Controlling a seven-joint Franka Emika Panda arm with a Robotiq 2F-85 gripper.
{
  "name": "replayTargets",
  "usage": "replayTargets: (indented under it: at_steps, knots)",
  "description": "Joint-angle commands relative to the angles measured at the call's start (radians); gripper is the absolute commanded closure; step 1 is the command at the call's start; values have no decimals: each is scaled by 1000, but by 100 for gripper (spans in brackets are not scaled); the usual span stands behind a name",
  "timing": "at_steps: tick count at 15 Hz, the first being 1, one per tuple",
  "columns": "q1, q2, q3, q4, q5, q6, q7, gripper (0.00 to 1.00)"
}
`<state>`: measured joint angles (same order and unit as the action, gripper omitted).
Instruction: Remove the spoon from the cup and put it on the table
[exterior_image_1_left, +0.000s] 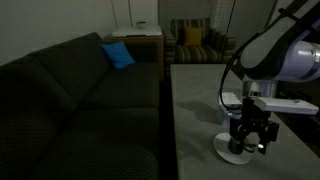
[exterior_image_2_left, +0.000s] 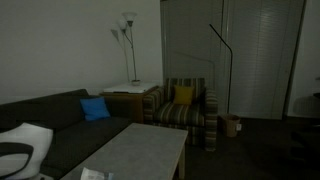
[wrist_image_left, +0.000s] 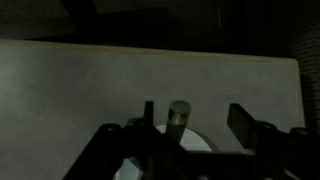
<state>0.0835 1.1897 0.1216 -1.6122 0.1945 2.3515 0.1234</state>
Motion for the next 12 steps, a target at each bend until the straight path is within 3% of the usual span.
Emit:
replayTargets:
  at_steps: [1, 8, 12]
  knots:
    - [3, 11, -1, 39, -8, -46, -8, 54]
    - [2, 3, -6, 61, -14, -73, -14, 100]
    - [0, 1, -6, 66, -14, -74, -19, 95]
